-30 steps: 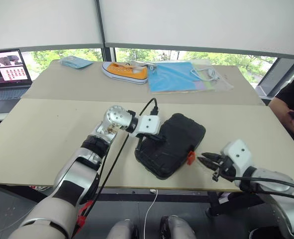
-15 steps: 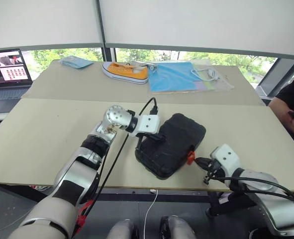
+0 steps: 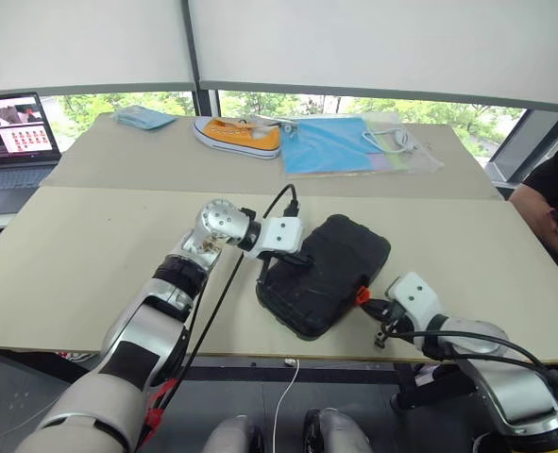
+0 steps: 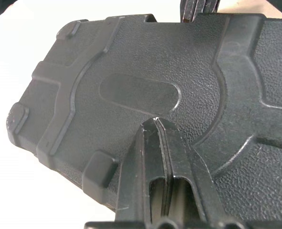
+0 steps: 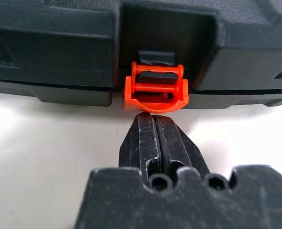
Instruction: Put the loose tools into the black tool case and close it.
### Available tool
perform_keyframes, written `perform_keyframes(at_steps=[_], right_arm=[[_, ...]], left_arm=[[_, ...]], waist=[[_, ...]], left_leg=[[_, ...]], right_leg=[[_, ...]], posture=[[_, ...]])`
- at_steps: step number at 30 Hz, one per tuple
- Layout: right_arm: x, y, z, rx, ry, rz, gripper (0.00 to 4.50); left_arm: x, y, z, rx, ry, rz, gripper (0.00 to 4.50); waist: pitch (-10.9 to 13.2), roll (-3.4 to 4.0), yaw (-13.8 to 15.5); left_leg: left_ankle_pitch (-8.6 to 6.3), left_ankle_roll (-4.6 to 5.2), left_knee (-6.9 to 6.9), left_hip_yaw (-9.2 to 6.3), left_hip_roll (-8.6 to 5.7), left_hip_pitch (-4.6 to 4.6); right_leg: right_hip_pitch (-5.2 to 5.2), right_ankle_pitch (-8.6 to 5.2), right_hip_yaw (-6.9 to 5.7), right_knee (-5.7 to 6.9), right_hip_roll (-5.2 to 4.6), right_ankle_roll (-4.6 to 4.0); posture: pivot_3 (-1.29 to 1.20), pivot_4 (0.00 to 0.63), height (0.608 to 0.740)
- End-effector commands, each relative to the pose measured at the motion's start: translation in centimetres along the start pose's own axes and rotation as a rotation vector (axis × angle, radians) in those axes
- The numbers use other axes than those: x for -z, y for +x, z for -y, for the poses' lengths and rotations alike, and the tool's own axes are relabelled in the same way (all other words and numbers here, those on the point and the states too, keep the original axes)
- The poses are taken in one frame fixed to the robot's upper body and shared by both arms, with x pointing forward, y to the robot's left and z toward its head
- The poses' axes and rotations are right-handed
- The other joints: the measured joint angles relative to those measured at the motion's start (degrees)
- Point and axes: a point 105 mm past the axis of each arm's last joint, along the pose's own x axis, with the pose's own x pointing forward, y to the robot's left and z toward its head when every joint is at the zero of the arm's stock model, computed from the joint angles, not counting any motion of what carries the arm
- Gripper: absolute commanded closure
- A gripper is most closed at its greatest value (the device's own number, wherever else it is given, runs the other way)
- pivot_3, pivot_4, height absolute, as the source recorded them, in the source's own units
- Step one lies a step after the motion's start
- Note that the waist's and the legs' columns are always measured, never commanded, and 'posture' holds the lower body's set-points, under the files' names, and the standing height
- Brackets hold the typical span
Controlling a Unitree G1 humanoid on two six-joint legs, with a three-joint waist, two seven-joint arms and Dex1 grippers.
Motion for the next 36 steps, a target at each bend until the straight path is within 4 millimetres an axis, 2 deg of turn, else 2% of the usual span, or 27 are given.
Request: perform_keyframes(at_steps=[1, 7, 10, 13, 16, 18, 21, 24, 33, 36], right_arm=[[-5.2, -1.4, 0.9, 0.033, -0.051, 0.197, 4.46], [-5.8, -1.4, 0.5, 0.002, -0.038, 0.215, 4.46], [-4.9, -1.4, 0.5, 0.001, -0.059, 0.172, 4.46], [-4.3, -2.2, 0.7, -0.016, -0.029, 0.148, 4.46], [-3.7, -3.0, 1.0, -0.041, -0.022, 0.125, 3.70], [-3.2, -3.5, 1.4, -0.057, -0.025, 0.098, 3.00], [-2.3, -3.5, 2.4, -0.088, -0.026, 0.071, 1.95], [-1.8, -3.0, 2.0, -0.177, 0.001, 0.064, 1.01], [-1.4, -1.1, 2.5, -0.208, 0.050, 0.070, 1.01], [-1.3, -1.1, 2.3, -0.217, 0.035, 0.072, 1.81]], left_arm=[[2.7, 1.3, 3.0, 0.122, 0.043, -0.126, 4.50], [2.8, 1.8, 3.1, 0.123, 0.057, -0.126, 4.50], [2.7, 1.8, 2.9, 0.116, 0.053, -0.121, 4.50], [2.6, 1.7, 2.7, 0.108, 0.043, -0.116, 4.50], [2.8, 1.5, 2.7, 0.107, 0.041, -0.124, 4.50], [3.0, 1.3, 2.7, 0.107, 0.040, -0.129, 4.50], [2.9, 1.2, 2.4, 0.100, 0.036, -0.129, 4.50], [2.8, 1.1, 2.3, 0.096, 0.036, -0.127, 4.50], [3.1, 0.6, 2.4, 0.086, 0.027, -0.134, 4.50], [3.3, 0.4, 2.5, 0.083, 0.024, -0.139, 4.50]], waist=[[0.00, 0.00, 0.01], [-0.14, 0.16, 0.06], [-0.21, 0.20, 0.72], [-0.24, 0.21, 0.79], [-0.28, 0.15, 0.73], [-0.27, 0.16, 0.59], [-0.27, 0.15, 0.40], [-0.27, 0.15, 0.31], [-0.27, 0.15, 0.29], [-0.27, 0.15, 0.27]], left_leg=[[0.00, 0.00, 0.00, 0.00, 0.00, 0.01], [-0.15, 0.26, 0.00, 0.01, 0.04, 0.08], [-0.16, 0.28, -0.05, -0.11, 0.03, 0.08], [-0.18, 0.31, -0.04, -0.07, -0.03, 0.03], [-0.16, 0.27, -0.01, -0.01, -0.09, 0.03], [-0.17, 0.29, -0.01, 0.00, -0.11, 0.00], [-0.19, 0.33, -0.02, 0.03, -0.10, 0.00], [-0.31, 0.54, -0.03, 0.04, -0.09, 0.01], [-0.18, 0.30, -0.05, 0.03, -0.08, 0.00], [-0.17, 0.28, -0.07, 0.03, -0.07, -0.02]], right_leg=[[0.00, 0.00, 0.00, 0.01, 0.00, 0.00], [0.02, 0.01, -0.01, 0.05, -0.02, 0.02], [0.09, 0.00, -0.12, 0.01, -0.03, 0.02], [0.08, -0.01, -0.11, -0.05, -0.09, 0.02], [0.14, 0.01, -0.10, -0.19, -0.16, 0.06], [0.16, 0.07, -0.11, -0.34, -0.18, 0.16], [0.17, 0.11, -0.11, -0.42, -0.18, 0.23], [0.17, 0.12, -0.12, -0.43, -0.17, 0.24], [0.13, 0.12, -0.12, -0.44, -0.17, 0.24], [0.11, 0.12, -0.12, -0.44, -0.18, 0.23]], posture=[[0.00, 0.150, 0.718], [0.00, 0.150, 0.718], [0.00, 0.150, 0.718], [0.00, 0.150, 0.718], [0.00, 0.150, 0.718], [0.00, 0.150, 0.718], [0.00, 0.150, 0.718], [0.00, 0.150, 0.718], [0.00, 0.150, 0.718], [0.00, 0.150, 0.718]])
